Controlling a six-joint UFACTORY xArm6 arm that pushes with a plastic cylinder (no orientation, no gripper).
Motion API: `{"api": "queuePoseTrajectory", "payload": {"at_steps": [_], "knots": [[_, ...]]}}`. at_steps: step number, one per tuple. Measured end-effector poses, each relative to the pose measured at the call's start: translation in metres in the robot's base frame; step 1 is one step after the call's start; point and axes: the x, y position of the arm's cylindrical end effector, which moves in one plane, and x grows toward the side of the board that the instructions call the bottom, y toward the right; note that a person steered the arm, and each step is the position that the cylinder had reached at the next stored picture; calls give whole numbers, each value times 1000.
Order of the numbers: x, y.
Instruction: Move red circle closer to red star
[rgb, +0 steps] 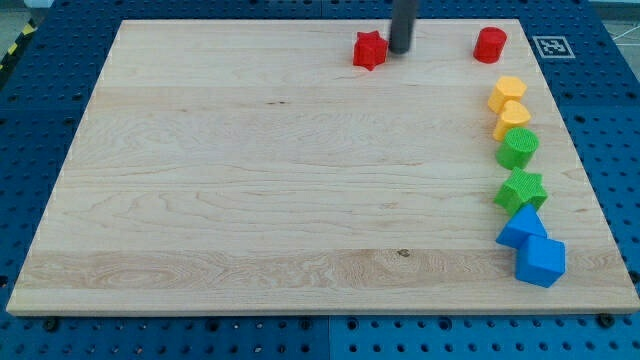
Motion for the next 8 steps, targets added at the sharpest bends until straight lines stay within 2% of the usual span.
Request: {"api": "queuePoseTrajectory", "payload": {"at_steps": [2,3,4,5,6,7,8], "knots": [[25,92],[25,92],[44,142],[44,170],[39,171],[5,159],[5,148]]}}
